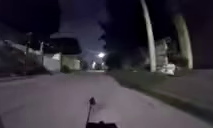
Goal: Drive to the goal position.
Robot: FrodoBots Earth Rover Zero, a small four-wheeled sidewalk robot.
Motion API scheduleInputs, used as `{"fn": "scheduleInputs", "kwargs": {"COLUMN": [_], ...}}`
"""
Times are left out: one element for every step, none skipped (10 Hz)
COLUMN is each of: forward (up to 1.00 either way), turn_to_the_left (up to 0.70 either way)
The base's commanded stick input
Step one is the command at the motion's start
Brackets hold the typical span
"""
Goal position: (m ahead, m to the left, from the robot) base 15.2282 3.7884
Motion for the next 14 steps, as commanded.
{"fn": "scheduleInputs", "kwargs": {"forward": [1.0,1.0,1.0,1.0,1.0,1.0,1.0,1.0,1.0,1.0,1.0,1.0,1.0,1.0], "turn_to_the_left": [0.0,0.0,0.0,0.0,0.0,0.07,0.3,0.4,0.29,0.1,0.0,0.0,0.0,0.0]}}
